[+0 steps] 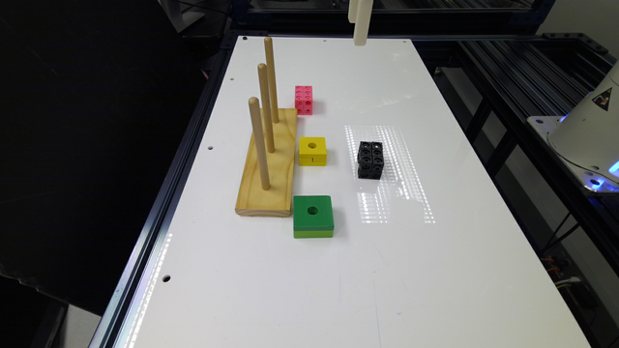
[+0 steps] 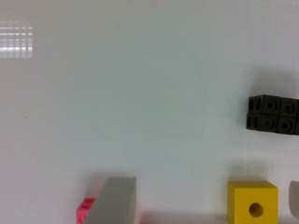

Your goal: Pick up pink block.

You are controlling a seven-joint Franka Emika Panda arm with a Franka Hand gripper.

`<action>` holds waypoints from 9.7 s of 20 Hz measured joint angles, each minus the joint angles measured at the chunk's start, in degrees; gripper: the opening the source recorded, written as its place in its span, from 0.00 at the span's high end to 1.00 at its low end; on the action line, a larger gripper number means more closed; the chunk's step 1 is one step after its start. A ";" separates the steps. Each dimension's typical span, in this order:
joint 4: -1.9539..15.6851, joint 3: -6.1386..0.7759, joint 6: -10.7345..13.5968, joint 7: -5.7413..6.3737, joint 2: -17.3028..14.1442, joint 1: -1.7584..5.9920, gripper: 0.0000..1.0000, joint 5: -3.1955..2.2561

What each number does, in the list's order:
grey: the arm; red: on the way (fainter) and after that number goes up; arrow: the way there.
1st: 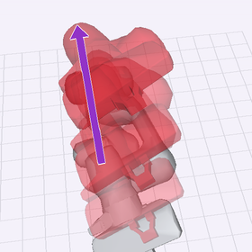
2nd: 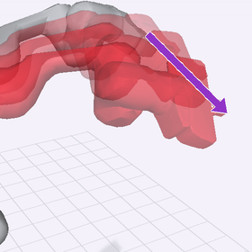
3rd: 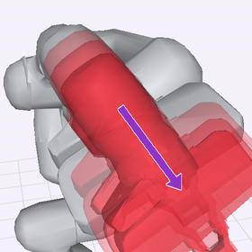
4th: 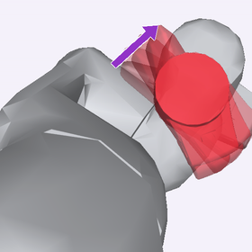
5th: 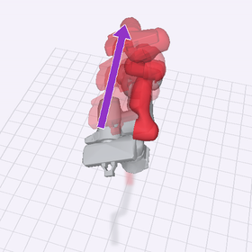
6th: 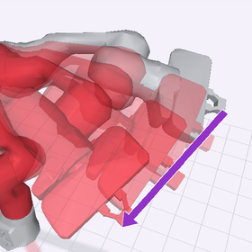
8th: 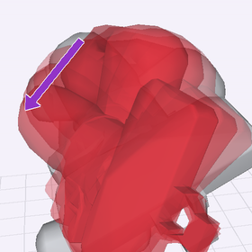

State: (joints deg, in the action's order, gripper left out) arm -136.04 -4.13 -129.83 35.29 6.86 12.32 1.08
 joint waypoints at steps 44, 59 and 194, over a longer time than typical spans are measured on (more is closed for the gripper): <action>8.84 0.29 -0.04 -0.83 -7.67 2.54 0.00 -0.58; 11.50 0.91 -0.04 -6.13 -9.96 7.51 0.00 -0.71; 15.57 -0.75 -3.38 -6.22 -17.55 7.76 1.00 -1.06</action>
State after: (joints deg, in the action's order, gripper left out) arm -120.47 -4.88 -133.21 29.07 -10.69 20.08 0.02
